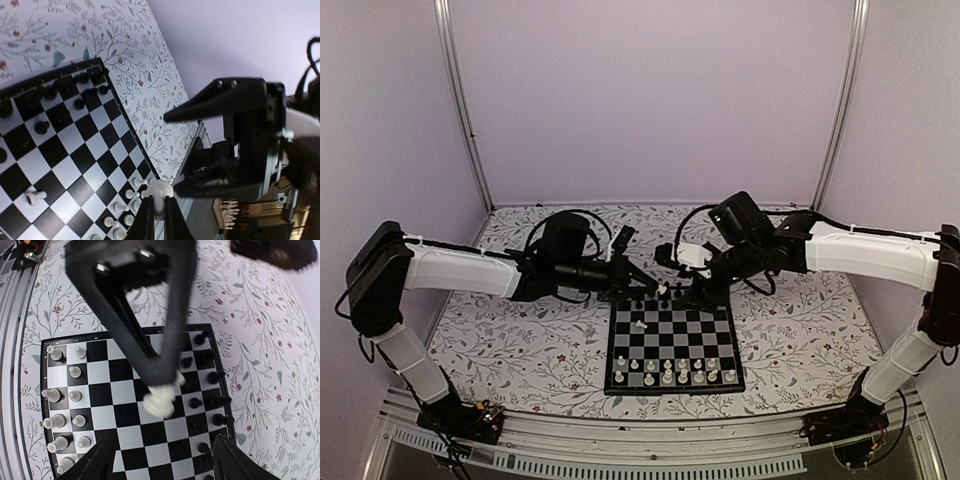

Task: Set up the chess pieces on the board
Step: Place the chess piece on the chessboard.

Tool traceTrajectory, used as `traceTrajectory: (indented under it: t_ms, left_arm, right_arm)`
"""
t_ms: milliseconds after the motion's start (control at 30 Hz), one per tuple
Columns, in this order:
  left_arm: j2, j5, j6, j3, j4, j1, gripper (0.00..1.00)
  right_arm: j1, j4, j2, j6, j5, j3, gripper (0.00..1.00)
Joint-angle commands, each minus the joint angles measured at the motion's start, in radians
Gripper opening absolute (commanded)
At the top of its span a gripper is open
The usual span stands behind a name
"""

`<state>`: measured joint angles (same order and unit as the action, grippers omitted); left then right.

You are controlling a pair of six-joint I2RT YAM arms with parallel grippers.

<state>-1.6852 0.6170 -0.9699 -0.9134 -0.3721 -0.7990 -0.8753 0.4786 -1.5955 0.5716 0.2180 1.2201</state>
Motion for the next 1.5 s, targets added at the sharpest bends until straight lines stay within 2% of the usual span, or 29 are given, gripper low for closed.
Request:
traceTrajectory:
  t_ms: [0, 133, 200, 267, 400, 733, 1467]
  left_arm:
    - [0.154, -0.243, 0.379, -0.135, 0.478, -0.055, 0.0]
    - [0.219, -0.478, 0.611, -0.161, 0.698, -0.138, 0.0]
    - [0.238, -0.602, 0.717, -0.147, 0.77, -0.214, 0.0]
    - [0.246, -0.651, 0.778, -0.132, 0.84, -0.286, 0.0]
    - [0.234, -0.647, 0.793, -0.11, 0.882, -0.356, 0.0]
    - [0.095, -0.651, 0.802, -0.127, 0.902, -0.436, 0.0]
    - [-0.022, -0.668, 0.827, -0.176, 0.886, -0.468, 0.0]
  right_arm:
    - [0.166, -0.037, 0.165, -0.004, 0.184, -0.058, 0.74]
    - [0.306, -0.14, 0.235, -0.034, 0.274, -0.158, 0.76]
    - [0.334, -0.18, 0.245, -0.045, 0.245, -0.205, 0.76]
    - [0.342, -0.204, 0.246, -0.036, 0.193, -0.241, 0.76]
    - [0.352, -0.219, 0.239, -0.033, 0.169, -0.258, 0.76]
    - [0.352, -0.212, 0.208, -0.014, 0.186, -0.268, 0.76]
    - [0.352, -0.202, 0.186, -0.003, 0.197, -0.269, 0.76]
